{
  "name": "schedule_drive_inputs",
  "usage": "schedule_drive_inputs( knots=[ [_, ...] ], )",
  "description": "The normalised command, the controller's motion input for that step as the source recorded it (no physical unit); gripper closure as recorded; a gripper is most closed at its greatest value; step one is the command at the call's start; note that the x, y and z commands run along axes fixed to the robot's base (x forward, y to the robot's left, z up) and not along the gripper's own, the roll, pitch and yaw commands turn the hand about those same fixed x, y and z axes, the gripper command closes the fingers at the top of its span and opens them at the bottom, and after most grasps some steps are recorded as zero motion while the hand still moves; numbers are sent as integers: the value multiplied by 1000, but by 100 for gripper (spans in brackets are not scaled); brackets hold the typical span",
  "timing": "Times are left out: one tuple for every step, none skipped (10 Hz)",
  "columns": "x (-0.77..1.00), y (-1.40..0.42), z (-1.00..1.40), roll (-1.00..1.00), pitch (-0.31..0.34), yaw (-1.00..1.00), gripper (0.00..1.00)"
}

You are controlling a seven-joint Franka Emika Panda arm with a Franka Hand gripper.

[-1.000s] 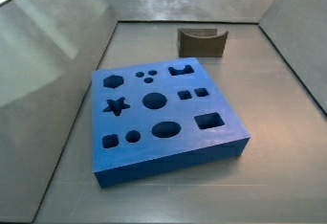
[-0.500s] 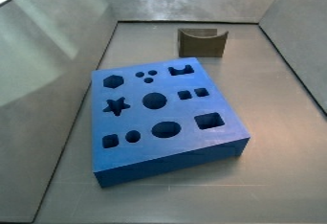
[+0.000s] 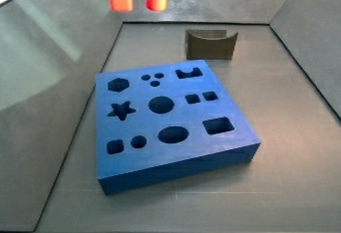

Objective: Pick up the square-circle object. Move up. Place the square-circle object on the fixture. Regrasp the square-circle object. Move to above the board. Insert the square-circle object.
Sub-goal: Insert the square-circle object.

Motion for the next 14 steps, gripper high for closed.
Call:
schedule_drive_inputs(
  knots=[
    [106,-54,-777,0,-60,123,100],
    [0,-151,-909,-29,-73,69,100],
    [0,-9,-906,-106,-40,149,100],
    [29,-11,-854,-129,-40,197,100],
    [77,-20,-843,-133,-36,231,100],
    [149,-3,-843,-139,-34,269,100],
    [166,-6,-851,-134,-31,300,100],
    [71,-143,-877,-81,-47,349,100],
    [66,-166,-866,-74,-61,357,100],
    [-11,-254,-703,-23,-130,314,100],
    [-29,-120,-117,9,-51,69,100],
    [0,0,-43,0,0,0,100],
    [0,-83,-560,0,-133,140,100],
    [-66,-191,-771,0,-196,291,100]
  ],
)
